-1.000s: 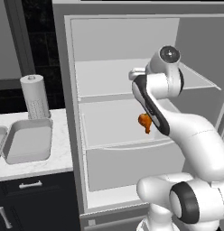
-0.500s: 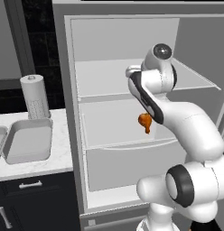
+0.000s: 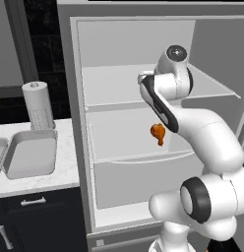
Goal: Place one squash and one chicken drumstick in each tupperware on the nearby counter, to pack two identical lunches.
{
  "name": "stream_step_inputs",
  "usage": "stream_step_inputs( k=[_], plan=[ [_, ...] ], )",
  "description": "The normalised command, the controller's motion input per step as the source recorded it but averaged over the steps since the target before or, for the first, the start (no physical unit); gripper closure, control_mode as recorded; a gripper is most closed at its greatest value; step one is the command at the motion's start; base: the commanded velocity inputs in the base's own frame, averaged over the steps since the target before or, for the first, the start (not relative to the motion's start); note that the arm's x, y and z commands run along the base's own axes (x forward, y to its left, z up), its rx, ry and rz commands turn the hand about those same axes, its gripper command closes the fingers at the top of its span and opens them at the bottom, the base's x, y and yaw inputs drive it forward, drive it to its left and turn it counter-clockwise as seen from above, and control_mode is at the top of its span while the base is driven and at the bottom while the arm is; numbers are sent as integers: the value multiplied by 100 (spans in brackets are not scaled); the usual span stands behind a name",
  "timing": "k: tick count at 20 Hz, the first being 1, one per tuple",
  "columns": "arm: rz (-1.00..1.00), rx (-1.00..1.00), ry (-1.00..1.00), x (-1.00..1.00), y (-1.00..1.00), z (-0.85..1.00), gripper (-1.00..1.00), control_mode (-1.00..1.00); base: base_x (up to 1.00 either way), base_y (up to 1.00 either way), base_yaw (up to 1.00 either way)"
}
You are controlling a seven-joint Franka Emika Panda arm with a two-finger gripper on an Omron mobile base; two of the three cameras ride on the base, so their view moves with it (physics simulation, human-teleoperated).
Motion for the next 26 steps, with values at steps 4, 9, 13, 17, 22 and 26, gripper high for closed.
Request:
stream_step_inputs(
  k=[4, 9, 13, 17, 22, 26],
  plan=[
    [0, 0, -2, -10, 0, -13, 100, -100, 0, 0, 0],
    [0, 4, 4, -78, 0, 11, 100, -100, 0, 0, 0],
    [0, 8, 0, -100, 0, 25, 100, -100, 0, 0, 0],
    [0, 6, 0, -100, -1, 0, 100, -100, 0, 0, 0],
    [0, 3, 1, -100, -2, -14, 100, -100, 0, 0, 0],
    [0, 2, 1, -100, 0, -48, 100, -100, 0, 0, 0]
  ],
)
